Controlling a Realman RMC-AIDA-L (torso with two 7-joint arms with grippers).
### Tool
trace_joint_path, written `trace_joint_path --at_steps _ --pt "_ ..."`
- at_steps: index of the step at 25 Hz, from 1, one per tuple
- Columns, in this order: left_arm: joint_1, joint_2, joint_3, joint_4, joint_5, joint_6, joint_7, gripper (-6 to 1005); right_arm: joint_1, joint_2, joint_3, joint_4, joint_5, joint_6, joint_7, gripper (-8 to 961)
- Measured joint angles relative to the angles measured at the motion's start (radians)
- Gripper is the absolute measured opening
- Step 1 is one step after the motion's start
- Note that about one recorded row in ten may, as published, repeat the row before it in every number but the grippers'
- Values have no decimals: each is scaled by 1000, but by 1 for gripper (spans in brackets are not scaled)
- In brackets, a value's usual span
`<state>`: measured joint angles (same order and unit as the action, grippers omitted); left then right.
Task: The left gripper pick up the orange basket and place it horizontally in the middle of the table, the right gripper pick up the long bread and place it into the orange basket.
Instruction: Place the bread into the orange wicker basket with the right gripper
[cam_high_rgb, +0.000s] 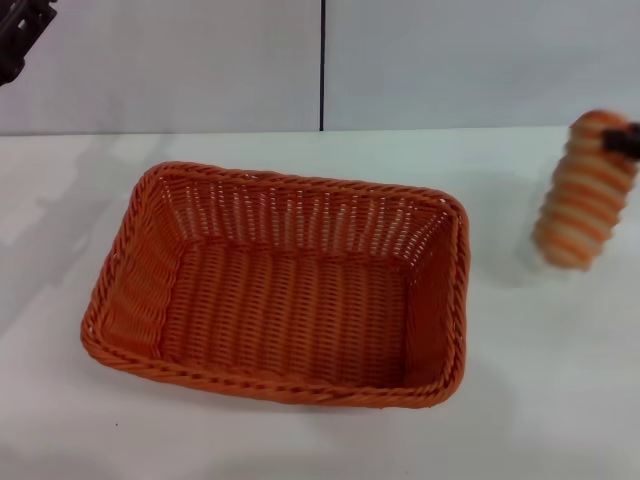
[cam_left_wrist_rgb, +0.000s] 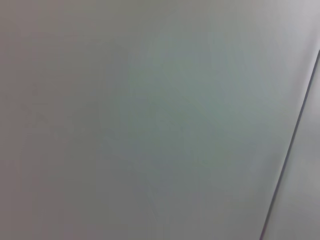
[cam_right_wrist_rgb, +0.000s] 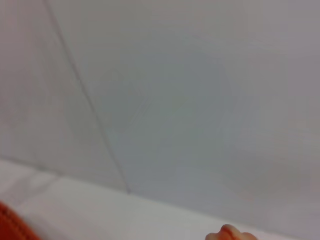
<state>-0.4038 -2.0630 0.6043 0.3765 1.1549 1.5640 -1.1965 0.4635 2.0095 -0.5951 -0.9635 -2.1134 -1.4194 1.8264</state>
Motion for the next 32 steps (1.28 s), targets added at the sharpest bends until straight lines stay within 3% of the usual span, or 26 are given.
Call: trace_joint_path --at_steps 6,7,12,18,22,25,27,32 --pt "6 0 0 -1 -1 19 -2 778 -109 6 20 -209 197 -117 37 214" --pt "8 1 0 -1 -1 26 0 778 -141 16 20 -271 307 -159 40 209" --pt "12 1 0 -1 -1 31 1 778 -169 43 17 -313 525 -238 26 186" --pt "14 -1 2 -1 -2 32 3 778 -78 53 -50 -151 655 -362 -29 172" --pt "14 -2 1 -1 -1 33 3 777 28 29 -160 80 651 -353 -131 167" --pt "13 -2 1 -1 -1 33 3 777 65 18 -210 165 651 -344 -178 163" --pt "10 -2 0 -8 -1 33 3 777 118 9 -308 254 637 -325 -217 167" --pt "5 -1 0 -15 -1 26 4 777 166 18 -387 288 573 -274 -216 194"
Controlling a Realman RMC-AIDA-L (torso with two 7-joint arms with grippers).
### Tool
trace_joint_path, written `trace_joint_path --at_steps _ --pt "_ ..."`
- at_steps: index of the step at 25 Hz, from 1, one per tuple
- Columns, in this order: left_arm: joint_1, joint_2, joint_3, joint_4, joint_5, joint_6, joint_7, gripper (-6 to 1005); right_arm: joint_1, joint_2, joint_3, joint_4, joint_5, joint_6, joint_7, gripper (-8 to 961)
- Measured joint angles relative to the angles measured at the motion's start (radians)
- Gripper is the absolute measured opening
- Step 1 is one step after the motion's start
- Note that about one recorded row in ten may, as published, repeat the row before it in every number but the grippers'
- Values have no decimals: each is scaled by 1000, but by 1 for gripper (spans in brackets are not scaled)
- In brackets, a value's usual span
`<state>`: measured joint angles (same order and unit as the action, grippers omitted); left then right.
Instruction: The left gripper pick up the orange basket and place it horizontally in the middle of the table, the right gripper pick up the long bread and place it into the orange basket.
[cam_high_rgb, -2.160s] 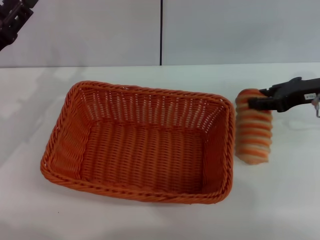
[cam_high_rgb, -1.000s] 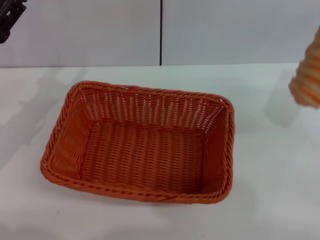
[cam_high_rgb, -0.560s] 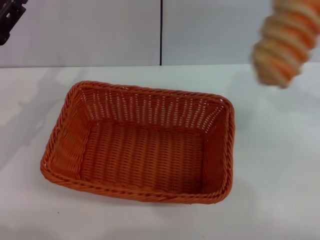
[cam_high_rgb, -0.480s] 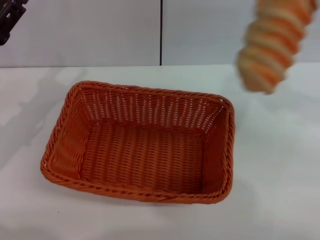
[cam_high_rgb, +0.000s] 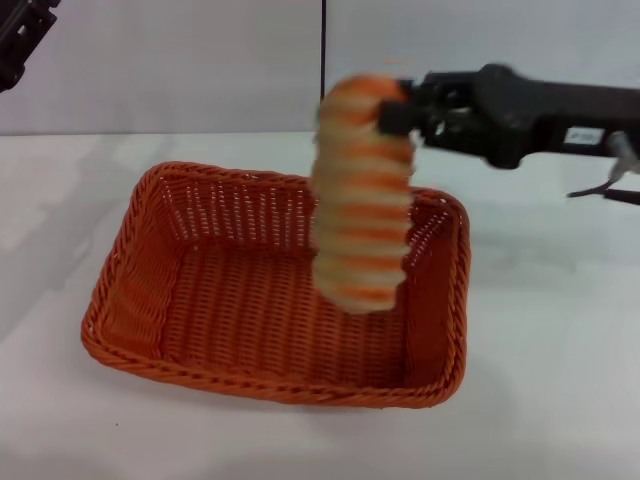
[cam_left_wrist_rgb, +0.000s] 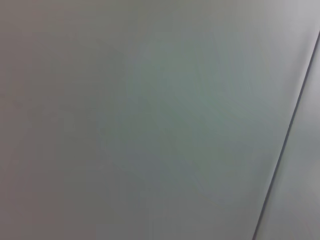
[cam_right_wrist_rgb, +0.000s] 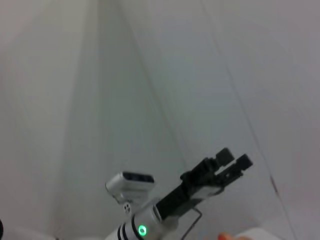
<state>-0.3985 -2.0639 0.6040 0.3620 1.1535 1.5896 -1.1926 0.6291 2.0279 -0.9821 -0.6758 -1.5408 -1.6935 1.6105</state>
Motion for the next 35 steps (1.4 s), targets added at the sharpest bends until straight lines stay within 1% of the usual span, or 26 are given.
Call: trace_joint_path --at_steps 7,11,13,14,15,16,19,20,21,24,25,26,29,30,31,32,34,35 --pt "0 -2 -1 0 -6 -3 9 777 -7 3 0 16 -8 8 0 354" --pt "-3 -2 -1 -42 -50 -3 59 777 -34 -1 7 9 -8 6 -7 447" --pt "-5 -3 -2 -61 -79 -3 87 778 -66 -2 45 2 -8 8 -16 495" --pt "-5 -3 -2 -63 -83 -3 89 778 -66 -2 45 2 -8 8 -16 494" --pt "-5 -3 -2 -66 -87 -4 90 778 -90 -2 81 1 -8 6 -25 494" --pt "-5 -3 -2 -66 -87 -4 90 779 -90 -2 81 1 -8 6 -25 494" --pt "-6 -2 -2 -76 -101 -8 90 779 -139 -2 137 -3 -6 -2 -52 492" --pt "-7 -2 -2 -79 -107 -10 90 780 -178 1 187 -12 -3 -4 -78 492" --pt "-7 -2 -3 -80 -115 -12 90 780 -178 1 187 -12 -3 -4 -78 492" --pt "-9 -3 -3 -103 -145 -17 90 781 -235 9 288 -17 -1 -5 -134 491" --pt "-12 -1 -3 -114 -155 -20 86 781 -270 12 360 -11 1 -6 -171 491" --pt "-12 -1 -3 -114 -155 -20 86 781 -270 12 360 -11 1 -6 -171 491" --pt "-13 1 0 -115 -156 -26 78 781 -310 14 468 0 1 -6 -223 492" --pt "-13 -1 -1 -115 -159 -27 69 781 -332 18 550 2 1 -7 -255 492" --pt "-13 -1 -1 -115 -159 -27 69 781 -332 18 550 2 1 -7 -255 492" --pt "-13 -2 -2 -116 -162 -29 63 781 -341 20 590 2 2 -7 -269 492" --pt "-14 -3 -3 -122 -167 -36 58 781 -355 26 685 5 3 -5 -308 492" --pt "-15 -3 -3 -126 -169 -38 58 781 -361 30 768 16 3 1 -337 492"
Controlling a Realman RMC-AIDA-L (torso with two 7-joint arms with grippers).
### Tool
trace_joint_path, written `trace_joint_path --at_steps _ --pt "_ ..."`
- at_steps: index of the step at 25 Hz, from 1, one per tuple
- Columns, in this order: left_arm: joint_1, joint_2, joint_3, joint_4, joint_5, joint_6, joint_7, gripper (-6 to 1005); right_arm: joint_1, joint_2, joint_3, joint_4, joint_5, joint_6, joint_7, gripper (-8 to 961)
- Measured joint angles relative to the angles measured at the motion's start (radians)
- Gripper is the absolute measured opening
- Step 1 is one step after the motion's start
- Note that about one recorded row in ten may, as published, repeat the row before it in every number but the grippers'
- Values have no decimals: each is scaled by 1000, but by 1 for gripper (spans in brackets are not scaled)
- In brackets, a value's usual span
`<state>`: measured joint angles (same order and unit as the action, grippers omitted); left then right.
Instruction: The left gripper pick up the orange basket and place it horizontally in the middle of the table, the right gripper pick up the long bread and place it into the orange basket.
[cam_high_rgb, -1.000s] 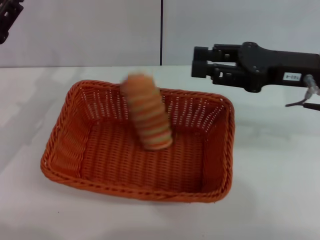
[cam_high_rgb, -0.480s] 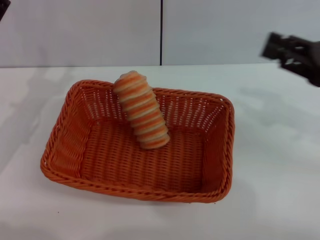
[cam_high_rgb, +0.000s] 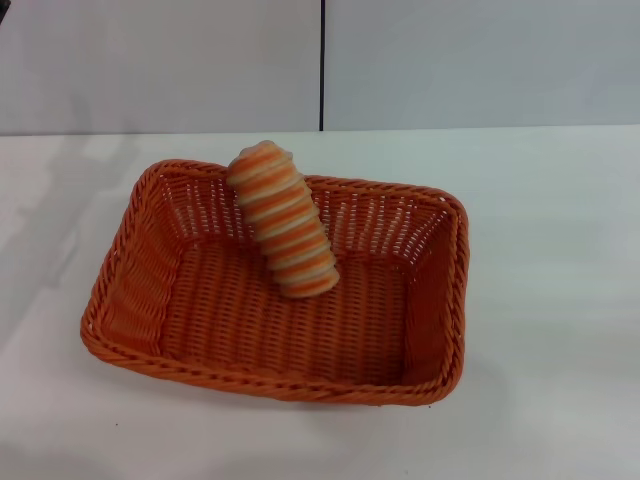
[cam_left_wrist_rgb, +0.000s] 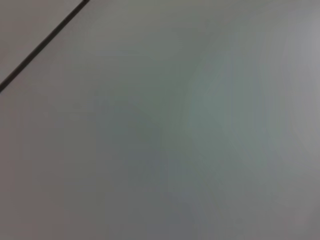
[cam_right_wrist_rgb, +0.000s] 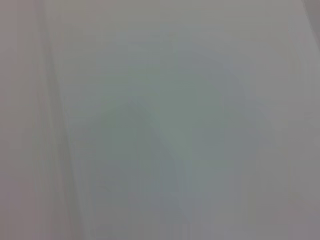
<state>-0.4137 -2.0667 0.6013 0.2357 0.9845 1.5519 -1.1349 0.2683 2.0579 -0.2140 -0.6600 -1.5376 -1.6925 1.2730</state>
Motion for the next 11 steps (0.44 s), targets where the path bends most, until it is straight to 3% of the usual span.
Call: trace_joint_path --at_steps 5,11 --pt "-15 1 1 -31 -3 -11 -7 781 -4 -8 130 65 1 6 -38 492" --pt "-26 6 13 -32 4 -19 -97 781 -9 -21 161 105 1 9 -68 492"
